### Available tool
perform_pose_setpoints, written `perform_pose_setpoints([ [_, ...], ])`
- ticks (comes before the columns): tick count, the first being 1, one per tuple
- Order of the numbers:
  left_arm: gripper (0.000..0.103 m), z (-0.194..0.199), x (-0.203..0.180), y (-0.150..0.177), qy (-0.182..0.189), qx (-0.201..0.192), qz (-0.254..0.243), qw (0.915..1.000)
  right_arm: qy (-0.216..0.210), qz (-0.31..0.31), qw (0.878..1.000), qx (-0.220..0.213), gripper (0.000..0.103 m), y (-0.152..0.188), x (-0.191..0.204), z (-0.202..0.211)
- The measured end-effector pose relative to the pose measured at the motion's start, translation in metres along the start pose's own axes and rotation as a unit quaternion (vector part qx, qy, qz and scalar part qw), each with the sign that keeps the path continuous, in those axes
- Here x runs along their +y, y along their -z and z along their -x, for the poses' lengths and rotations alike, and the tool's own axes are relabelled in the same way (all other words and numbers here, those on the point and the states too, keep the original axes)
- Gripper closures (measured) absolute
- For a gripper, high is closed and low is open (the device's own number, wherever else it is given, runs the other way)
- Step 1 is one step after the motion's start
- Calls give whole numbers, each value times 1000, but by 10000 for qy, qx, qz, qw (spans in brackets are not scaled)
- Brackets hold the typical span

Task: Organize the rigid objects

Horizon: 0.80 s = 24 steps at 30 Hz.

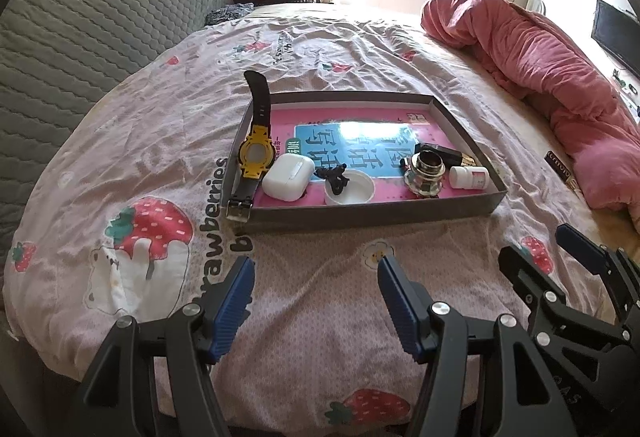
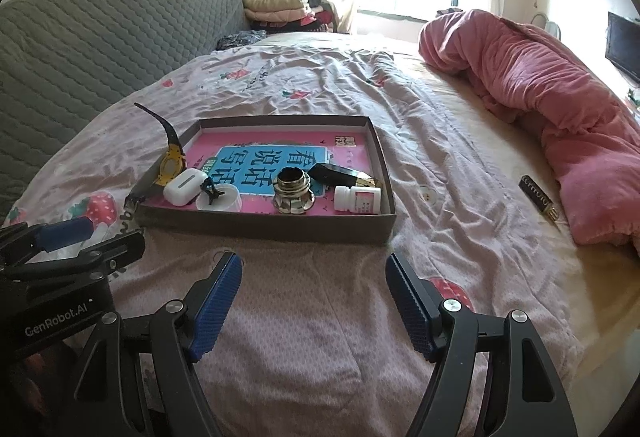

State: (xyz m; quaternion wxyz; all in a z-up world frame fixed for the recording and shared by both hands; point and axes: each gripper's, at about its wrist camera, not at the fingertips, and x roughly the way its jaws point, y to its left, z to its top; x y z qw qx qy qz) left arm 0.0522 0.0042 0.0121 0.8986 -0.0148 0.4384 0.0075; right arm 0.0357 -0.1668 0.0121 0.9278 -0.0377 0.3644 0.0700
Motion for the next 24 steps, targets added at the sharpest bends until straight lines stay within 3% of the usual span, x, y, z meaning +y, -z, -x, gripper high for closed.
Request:
perform_pose_setpoints([
  [10,39,16,-3,11,145,-21,-83,9999,-118,-60,9998,-124,27,6,6,15],
  [24,39,11,6,17,-4,-154,58,9999,-128,41,9998,-153,27,16,10,12],
])
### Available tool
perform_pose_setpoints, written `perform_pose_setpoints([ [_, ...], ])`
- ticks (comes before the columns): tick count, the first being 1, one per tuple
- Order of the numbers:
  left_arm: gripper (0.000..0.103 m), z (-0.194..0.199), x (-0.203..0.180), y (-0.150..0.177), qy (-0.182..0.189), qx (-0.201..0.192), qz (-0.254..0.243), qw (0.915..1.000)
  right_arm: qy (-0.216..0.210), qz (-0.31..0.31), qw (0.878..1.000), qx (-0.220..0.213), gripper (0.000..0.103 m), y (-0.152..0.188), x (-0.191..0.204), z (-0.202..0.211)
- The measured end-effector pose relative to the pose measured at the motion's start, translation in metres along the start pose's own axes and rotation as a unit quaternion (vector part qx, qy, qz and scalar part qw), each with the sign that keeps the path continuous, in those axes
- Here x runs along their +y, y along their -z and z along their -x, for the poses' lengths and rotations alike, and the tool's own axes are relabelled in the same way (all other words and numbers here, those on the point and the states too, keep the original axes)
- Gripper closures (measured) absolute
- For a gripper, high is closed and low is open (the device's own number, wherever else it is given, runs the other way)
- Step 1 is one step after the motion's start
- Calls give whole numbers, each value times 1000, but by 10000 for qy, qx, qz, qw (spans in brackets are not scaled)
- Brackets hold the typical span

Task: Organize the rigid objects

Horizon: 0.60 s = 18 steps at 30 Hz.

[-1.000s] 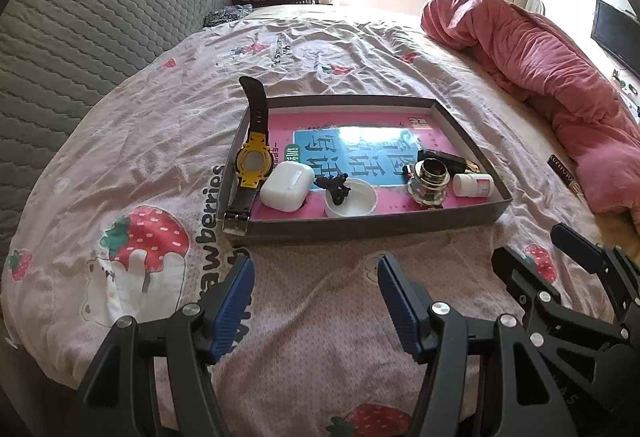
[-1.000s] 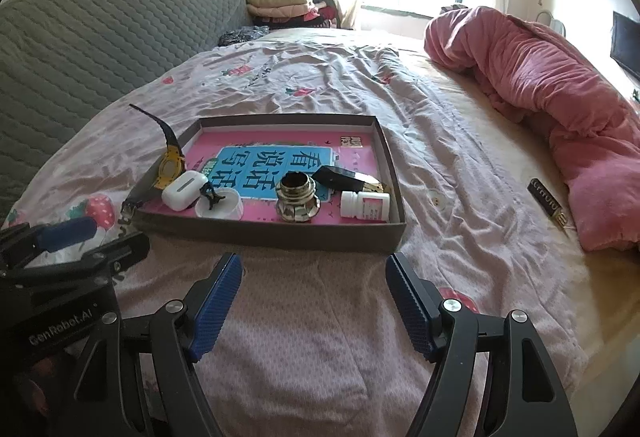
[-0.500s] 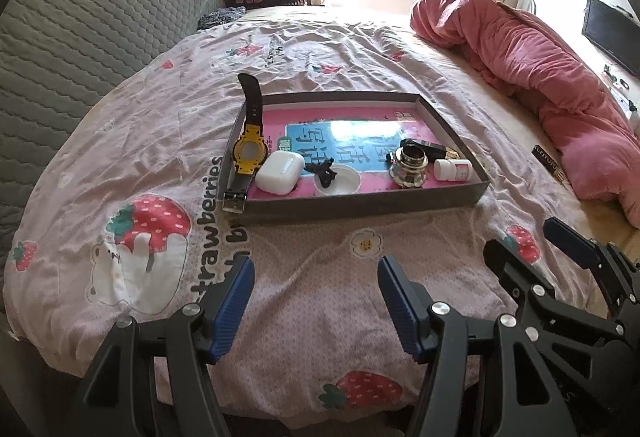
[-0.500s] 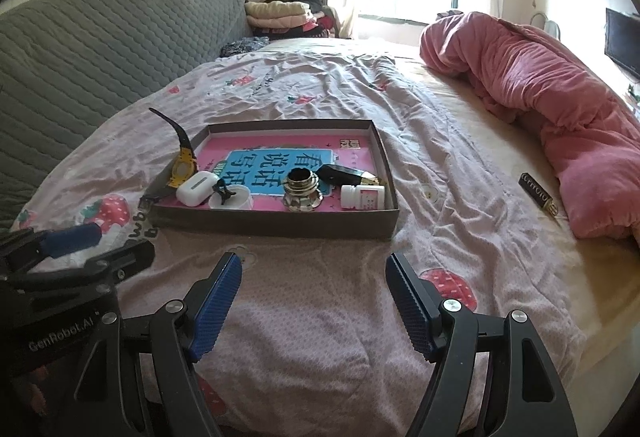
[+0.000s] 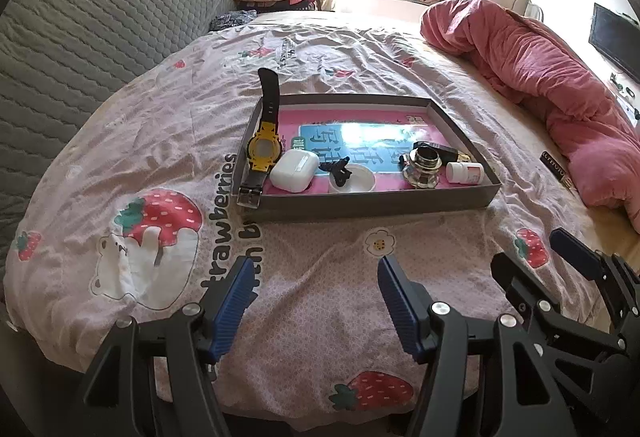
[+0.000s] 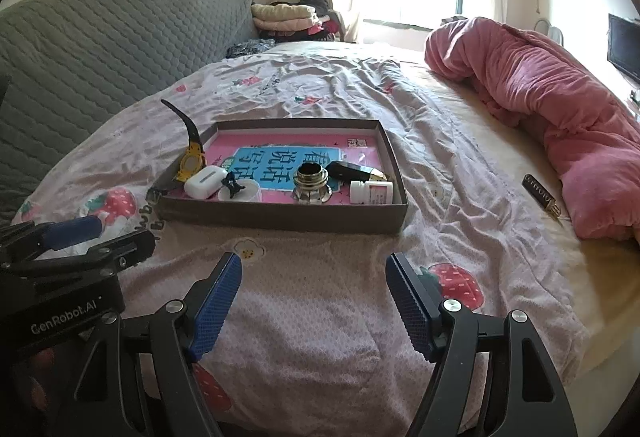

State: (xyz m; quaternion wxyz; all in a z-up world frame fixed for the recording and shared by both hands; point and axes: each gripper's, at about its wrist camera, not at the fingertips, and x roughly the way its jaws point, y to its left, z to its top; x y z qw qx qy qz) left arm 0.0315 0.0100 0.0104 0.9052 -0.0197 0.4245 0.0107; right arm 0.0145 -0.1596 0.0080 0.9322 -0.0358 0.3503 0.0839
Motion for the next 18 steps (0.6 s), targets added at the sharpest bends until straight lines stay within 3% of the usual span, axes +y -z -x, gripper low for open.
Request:
perform_pose_setpoints([
  [18,39,-31,5,4,134,112,196,9997,43,-70,9992,386,27,16,-7,-40],
])
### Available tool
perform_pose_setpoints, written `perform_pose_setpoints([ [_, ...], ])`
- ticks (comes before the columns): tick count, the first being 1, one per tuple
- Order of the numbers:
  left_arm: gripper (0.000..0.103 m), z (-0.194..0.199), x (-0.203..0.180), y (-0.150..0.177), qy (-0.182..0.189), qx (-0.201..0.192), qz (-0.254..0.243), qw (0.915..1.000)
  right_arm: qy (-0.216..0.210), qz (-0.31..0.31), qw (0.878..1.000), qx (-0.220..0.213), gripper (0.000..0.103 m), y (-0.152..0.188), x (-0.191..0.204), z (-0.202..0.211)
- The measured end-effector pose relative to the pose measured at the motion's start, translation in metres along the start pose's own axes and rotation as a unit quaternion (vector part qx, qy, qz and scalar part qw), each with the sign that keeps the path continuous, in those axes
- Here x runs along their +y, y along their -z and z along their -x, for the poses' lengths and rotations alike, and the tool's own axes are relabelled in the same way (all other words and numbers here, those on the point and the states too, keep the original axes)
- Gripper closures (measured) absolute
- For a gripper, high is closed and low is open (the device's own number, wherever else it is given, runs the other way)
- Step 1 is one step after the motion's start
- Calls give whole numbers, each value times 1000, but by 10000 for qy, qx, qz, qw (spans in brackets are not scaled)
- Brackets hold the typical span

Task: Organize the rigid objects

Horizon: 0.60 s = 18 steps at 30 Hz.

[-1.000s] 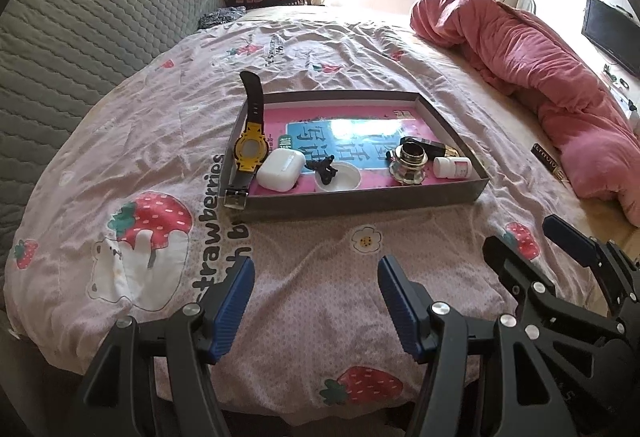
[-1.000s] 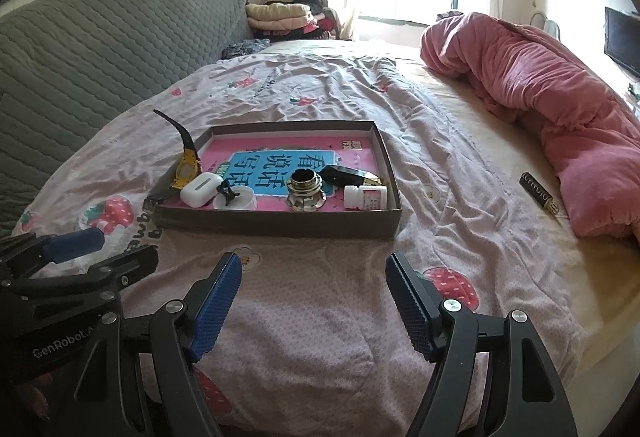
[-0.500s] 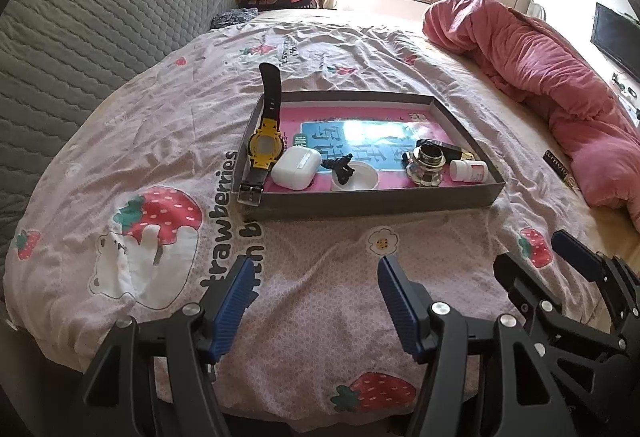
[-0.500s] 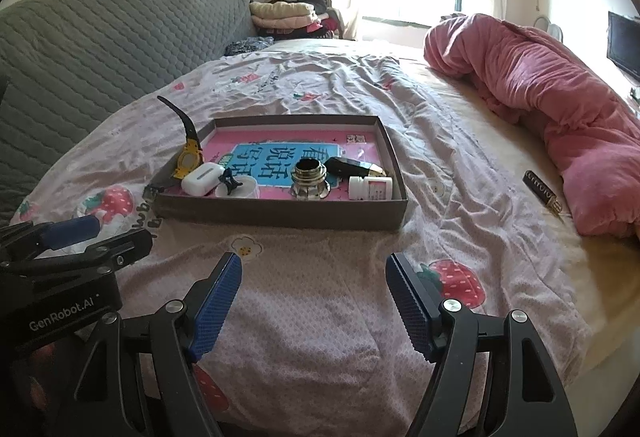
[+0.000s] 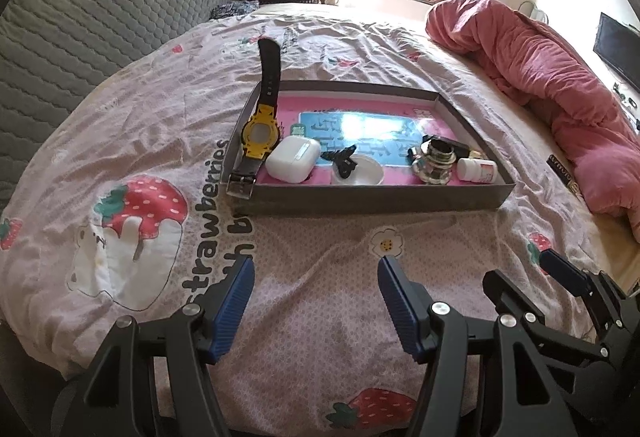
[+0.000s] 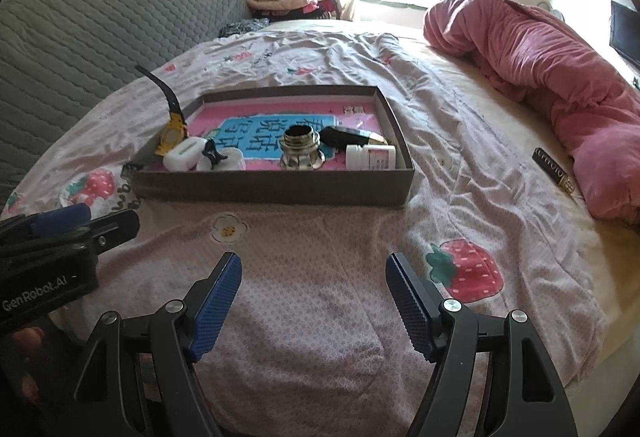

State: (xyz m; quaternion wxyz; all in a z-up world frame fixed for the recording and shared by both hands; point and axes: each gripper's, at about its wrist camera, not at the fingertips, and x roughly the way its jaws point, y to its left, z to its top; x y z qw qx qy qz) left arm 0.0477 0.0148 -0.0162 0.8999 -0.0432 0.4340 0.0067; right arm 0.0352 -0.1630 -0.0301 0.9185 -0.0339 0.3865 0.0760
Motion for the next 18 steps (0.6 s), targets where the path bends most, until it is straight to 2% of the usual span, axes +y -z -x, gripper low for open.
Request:
perform_pose_setpoints([
  [9,39,-18,5,3,-123,192,71,9997,23,-22,10000,43,27,1,-3,-10],
  [18,39,-24,6,3,-166,206,75,9996,32,-35,10000,72,27,1,-4,-14],
])
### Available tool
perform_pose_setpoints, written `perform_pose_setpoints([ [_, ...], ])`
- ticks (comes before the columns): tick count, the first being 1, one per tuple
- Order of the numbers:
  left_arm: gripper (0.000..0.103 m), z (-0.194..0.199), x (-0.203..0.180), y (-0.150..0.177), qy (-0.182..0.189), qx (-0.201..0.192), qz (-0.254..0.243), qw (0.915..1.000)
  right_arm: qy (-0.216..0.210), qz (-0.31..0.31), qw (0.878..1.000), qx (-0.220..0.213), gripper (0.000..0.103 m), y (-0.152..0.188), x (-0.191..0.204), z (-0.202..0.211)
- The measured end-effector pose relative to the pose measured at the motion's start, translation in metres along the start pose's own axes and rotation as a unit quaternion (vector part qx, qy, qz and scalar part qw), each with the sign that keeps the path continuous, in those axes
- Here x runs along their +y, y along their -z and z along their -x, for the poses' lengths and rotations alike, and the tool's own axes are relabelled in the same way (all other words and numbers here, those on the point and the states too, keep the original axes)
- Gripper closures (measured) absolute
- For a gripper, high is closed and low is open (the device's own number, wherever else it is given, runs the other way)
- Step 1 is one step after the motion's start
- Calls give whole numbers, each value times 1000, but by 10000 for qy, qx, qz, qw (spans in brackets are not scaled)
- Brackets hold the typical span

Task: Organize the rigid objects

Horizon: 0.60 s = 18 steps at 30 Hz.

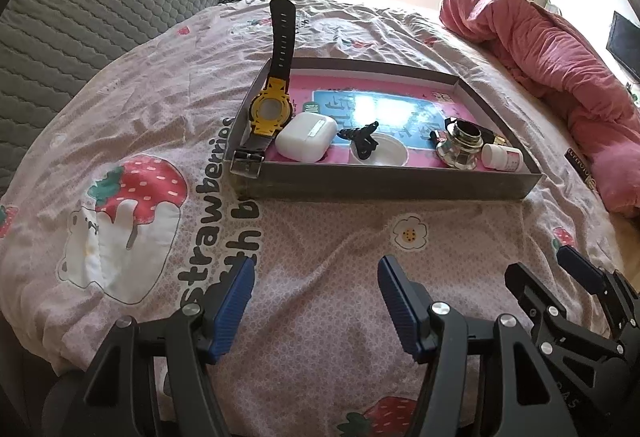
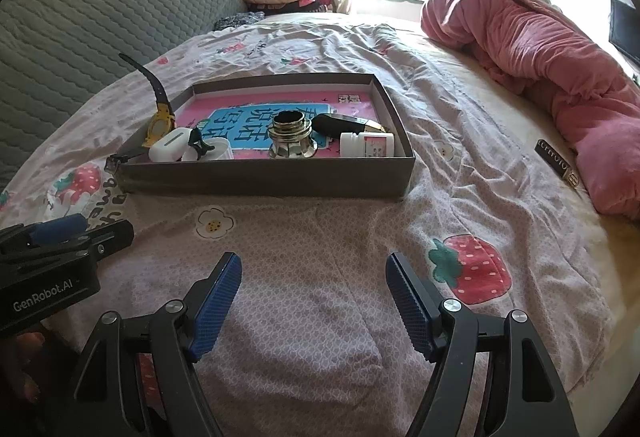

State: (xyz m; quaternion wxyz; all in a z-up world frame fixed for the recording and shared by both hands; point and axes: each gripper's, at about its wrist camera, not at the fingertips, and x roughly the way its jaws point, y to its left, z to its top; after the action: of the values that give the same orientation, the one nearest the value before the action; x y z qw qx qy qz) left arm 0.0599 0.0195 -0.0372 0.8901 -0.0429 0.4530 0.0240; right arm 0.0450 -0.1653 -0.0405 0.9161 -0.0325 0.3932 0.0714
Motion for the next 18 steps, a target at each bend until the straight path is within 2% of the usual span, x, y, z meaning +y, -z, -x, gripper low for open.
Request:
perform_pose_setpoints([
  [18,39,-5,-1,1,-46,63,-10,10000,-47,-15,10000,10,27,1,1,-3],
])
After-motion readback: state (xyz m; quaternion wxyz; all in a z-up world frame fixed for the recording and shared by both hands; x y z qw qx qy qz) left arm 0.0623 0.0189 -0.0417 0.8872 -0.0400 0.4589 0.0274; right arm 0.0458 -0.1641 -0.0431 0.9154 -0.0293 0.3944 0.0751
